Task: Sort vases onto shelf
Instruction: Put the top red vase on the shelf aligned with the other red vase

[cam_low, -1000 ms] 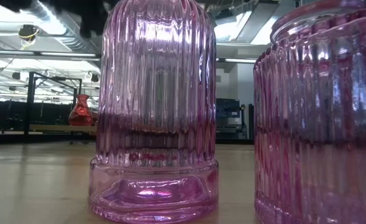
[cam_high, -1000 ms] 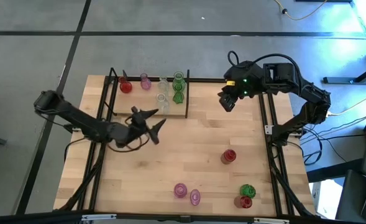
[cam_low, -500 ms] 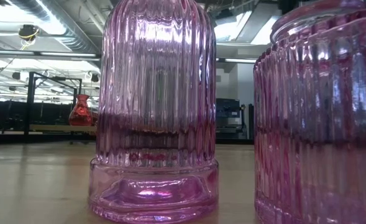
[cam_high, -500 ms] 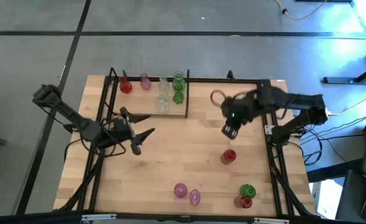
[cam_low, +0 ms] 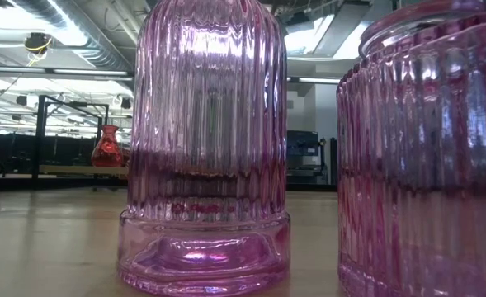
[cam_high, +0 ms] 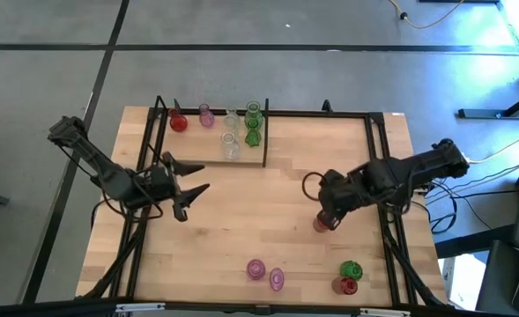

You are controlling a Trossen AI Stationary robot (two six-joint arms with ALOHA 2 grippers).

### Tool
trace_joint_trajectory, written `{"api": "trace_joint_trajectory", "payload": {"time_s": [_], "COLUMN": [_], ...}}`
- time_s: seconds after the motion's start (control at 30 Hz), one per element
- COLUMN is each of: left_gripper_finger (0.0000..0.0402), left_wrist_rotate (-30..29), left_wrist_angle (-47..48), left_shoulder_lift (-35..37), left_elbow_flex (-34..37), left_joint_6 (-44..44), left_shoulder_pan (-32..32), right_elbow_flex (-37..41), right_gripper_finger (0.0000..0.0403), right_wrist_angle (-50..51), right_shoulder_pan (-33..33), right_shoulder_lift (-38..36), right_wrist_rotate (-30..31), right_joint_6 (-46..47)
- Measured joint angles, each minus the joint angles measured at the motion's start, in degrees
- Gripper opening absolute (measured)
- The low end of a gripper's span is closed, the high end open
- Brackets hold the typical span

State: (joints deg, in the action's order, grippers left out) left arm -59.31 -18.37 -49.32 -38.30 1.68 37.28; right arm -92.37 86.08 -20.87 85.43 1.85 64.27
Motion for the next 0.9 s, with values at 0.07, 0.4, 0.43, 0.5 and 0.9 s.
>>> {"api": "trace_joint_trajectory", "payload": {"time_s": [0.07,0.4,0.43,0.5,0.9], "left_gripper_finger": [0.0250,0.0250,0.0250,0.0250,0.0250], "left_wrist_rotate": [0.00,0.33,0.35,0.35,0.42], "left_wrist_angle": [-0.04,-0.08,-0.08,-0.06,-0.09], "left_shoulder_lift": [0.39,0.64,0.64,0.64,0.64], "left_elbow_flex": [0.00,0.00,0.00,0.00,0.00], "left_joint_6": [0.28,0.30,0.30,0.30,0.02], "left_shoulder_pan": [0.00,0.00,0.00,0.00,0.00], "right_elbow_flex": [1.97,15.06,16.26,18.39,28.33], "right_gripper_finger": [0.0127,0.0127,0.0127,0.0127,0.0127], "right_wrist_angle": [-2.04,-10.02,-9.99,-11.33,-21.22], "right_shoulder_pan": [-0.33,0.63,0.97,1.18,1.01], "right_shoulder_lift": [-0.08,-5.01,-5.78,-6.83,-7.34], "right_wrist_rotate": [-0.95,-3.34,-4.29,-4.55,-6.76], "right_joint_6": [2.77,12.39,13.10,13.65,16.74]}}
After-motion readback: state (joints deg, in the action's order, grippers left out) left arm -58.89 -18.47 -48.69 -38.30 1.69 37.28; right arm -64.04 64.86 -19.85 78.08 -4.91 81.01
